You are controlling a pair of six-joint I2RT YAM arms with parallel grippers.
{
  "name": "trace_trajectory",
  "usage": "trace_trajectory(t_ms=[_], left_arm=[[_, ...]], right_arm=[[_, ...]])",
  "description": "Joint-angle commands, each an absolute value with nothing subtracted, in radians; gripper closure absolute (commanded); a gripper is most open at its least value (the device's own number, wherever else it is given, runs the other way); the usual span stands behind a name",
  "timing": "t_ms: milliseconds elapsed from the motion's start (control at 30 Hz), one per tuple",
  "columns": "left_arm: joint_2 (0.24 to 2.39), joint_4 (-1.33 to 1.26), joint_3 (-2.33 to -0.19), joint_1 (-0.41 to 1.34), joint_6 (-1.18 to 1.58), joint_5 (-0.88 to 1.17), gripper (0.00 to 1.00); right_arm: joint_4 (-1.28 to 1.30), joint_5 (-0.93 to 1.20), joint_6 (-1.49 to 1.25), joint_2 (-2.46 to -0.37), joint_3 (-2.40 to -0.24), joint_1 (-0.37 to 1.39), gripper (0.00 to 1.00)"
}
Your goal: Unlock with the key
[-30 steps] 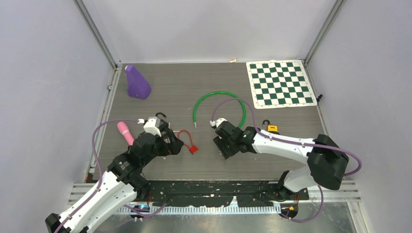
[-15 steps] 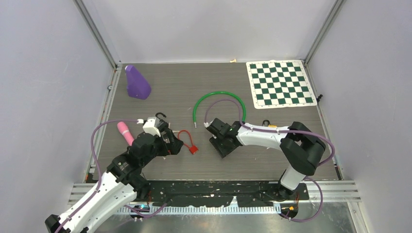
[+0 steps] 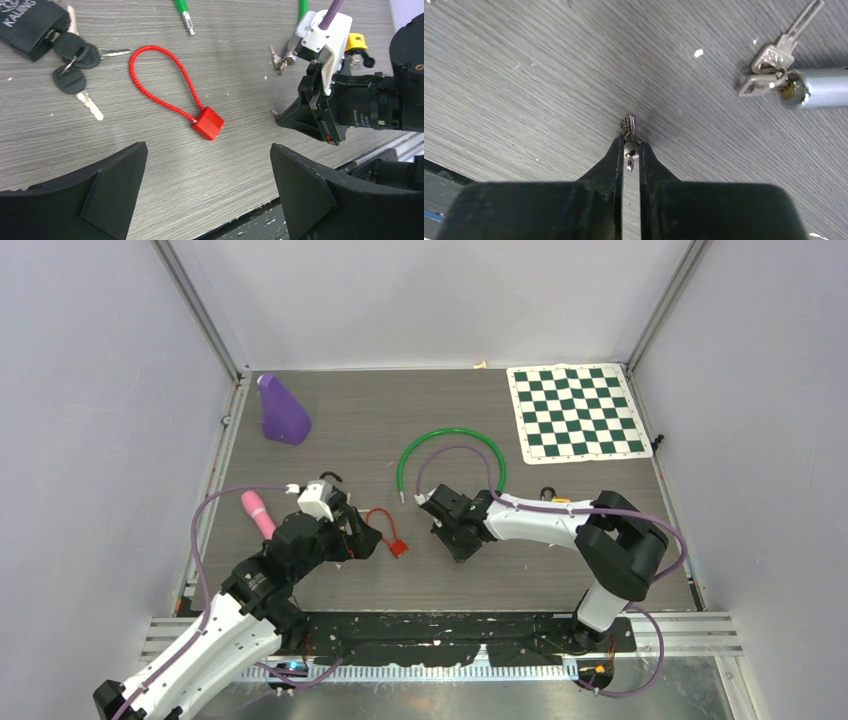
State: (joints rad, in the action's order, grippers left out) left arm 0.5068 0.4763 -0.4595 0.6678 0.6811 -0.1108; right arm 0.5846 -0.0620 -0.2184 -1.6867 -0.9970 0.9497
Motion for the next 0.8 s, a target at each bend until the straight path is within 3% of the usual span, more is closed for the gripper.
trace_trajectory(t_ms=[0, 233, 467, 533, 633, 767], left_arm=[[0.511, 0.362, -0.446, 0.669, 0.710, -0.042, 0.03], [0.563, 0.237, -0.413, 0.669, 0.784, 0.049, 0.02], [0.651, 0.163, -0.419, 0.669, 0.830, 0.096, 0.03], [0.678, 0.152, -0.428, 0.669, 0.846, 0.097, 0.03], [0.730, 0.190, -0.476, 0.669, 0.850, 0.096, 0.03], [0.782, 0.245, -0.520, 0.670, 0.849, 0.079, 0.03]], right_arm=[[0.544, -0.111, -0.197, -1.590, -0.947, 0.960, 0.95], [0.412, -0.132, -0.163, -1.405, -0.858, 0.963, 0.95], [0.389, -0.137, -0.170, -1.356, -0.834, 0.962, 0.95], [0.403, -0.161, -0.197, -1.364, -0.835, 0.962, 0.88], [0.443, -0.178, -0.254, -1.390, -0.855, 0.960, 0.67], [0.483, -0.139, -0.318, -1.456, -0.887, 0.959, 0.54]])
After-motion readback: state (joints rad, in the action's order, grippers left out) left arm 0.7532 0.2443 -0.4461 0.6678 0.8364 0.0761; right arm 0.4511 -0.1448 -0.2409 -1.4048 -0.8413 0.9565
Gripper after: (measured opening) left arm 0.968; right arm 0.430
